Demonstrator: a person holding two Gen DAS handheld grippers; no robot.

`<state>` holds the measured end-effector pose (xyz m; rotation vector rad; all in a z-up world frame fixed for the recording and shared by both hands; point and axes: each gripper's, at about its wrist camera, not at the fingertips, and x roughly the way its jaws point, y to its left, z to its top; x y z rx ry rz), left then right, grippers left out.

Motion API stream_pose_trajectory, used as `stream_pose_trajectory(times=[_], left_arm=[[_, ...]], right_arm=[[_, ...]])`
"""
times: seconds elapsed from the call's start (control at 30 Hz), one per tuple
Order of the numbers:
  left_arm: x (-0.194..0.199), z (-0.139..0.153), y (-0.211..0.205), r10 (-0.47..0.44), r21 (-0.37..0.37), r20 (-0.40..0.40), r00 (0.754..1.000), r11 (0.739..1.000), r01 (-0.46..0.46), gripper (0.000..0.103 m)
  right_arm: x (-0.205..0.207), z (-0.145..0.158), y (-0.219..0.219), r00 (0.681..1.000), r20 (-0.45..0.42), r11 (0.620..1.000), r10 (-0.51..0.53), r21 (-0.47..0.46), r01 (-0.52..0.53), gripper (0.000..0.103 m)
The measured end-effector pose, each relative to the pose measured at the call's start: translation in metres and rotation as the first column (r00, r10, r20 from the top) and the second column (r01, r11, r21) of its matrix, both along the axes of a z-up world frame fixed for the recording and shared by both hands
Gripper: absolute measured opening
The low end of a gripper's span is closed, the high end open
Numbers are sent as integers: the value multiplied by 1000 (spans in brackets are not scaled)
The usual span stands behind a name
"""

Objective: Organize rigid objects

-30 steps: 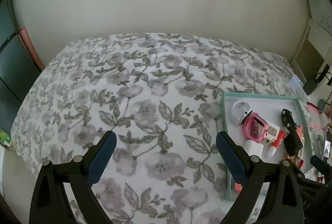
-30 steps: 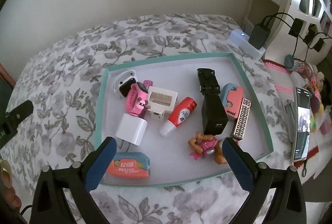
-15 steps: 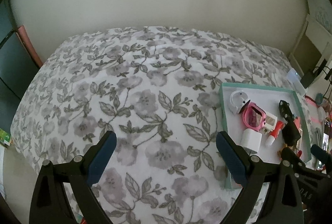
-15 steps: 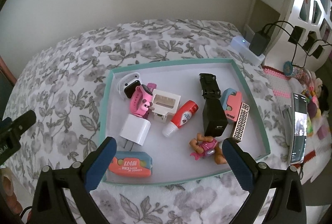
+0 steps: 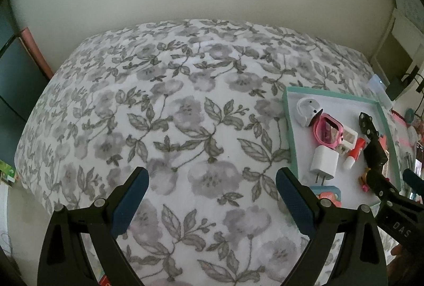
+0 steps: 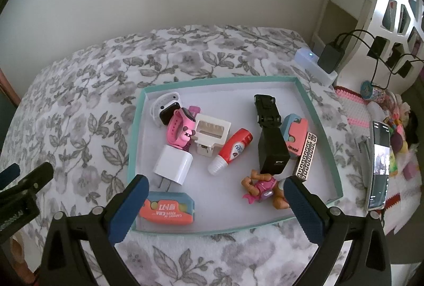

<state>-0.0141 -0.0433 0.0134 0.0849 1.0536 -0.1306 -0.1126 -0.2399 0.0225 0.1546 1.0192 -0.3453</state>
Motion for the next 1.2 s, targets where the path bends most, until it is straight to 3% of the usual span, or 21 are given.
stream_pose_trajectory(times=[1.2], left_arm=[[4, -7, -2, -4, 54, -26, 1000, 999, 5, 97]], right_arm=[[4, -5, 0, 1000, -19, 1000, 8, -3, -8, 103]])
